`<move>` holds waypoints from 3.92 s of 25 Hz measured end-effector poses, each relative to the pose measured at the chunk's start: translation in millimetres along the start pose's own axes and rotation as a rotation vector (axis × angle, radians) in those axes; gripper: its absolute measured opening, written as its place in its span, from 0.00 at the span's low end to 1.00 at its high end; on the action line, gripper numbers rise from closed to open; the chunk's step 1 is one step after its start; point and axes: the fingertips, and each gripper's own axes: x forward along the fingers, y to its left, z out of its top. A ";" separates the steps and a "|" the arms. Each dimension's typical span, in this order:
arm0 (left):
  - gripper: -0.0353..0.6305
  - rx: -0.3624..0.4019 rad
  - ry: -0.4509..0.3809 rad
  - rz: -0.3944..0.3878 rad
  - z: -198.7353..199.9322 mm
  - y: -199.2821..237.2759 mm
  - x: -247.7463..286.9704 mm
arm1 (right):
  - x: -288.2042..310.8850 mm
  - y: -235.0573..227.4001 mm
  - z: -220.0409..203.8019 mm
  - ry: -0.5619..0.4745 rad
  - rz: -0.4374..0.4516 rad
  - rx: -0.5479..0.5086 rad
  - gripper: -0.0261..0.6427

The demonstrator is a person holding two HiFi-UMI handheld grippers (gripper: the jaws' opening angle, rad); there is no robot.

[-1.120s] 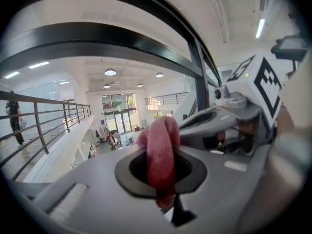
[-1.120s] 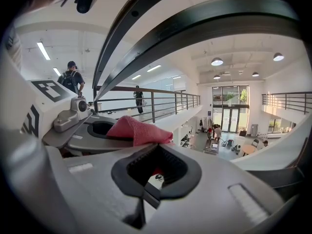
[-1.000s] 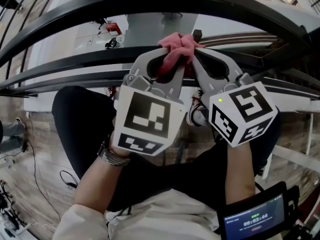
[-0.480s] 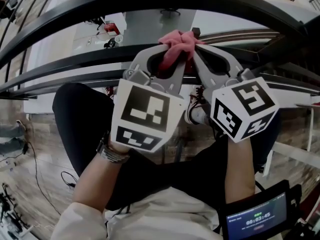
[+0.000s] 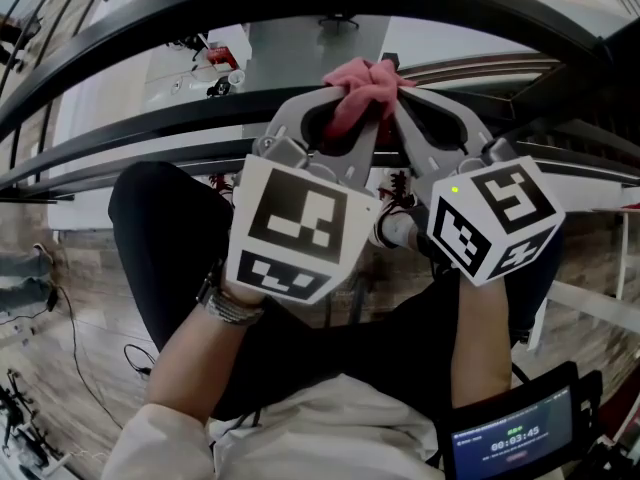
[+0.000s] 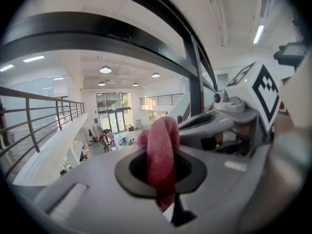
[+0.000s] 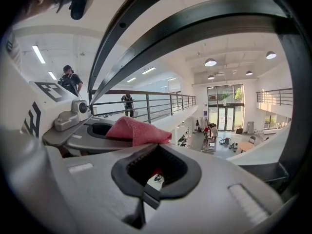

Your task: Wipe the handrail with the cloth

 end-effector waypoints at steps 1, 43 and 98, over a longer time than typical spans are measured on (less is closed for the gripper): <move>0.10 -0.001 -0.001 -0.003 0.5 -0.8 0.9 | -0.6 -1.2 -0.1 -0.002 -0.003 0.003 0.04; 0.10 0.011 -0.039 -0.108 12.3 -30.6 30.1 | -25.2 -38.4 -7.5 -0.015 -0.136 0.027 0.04; 0.10 0.041 -0.046 -0.304 20.3 -90.9 69.5 | -68.3 -90.0 -31.8 0.044 -0.287 0.053 0.04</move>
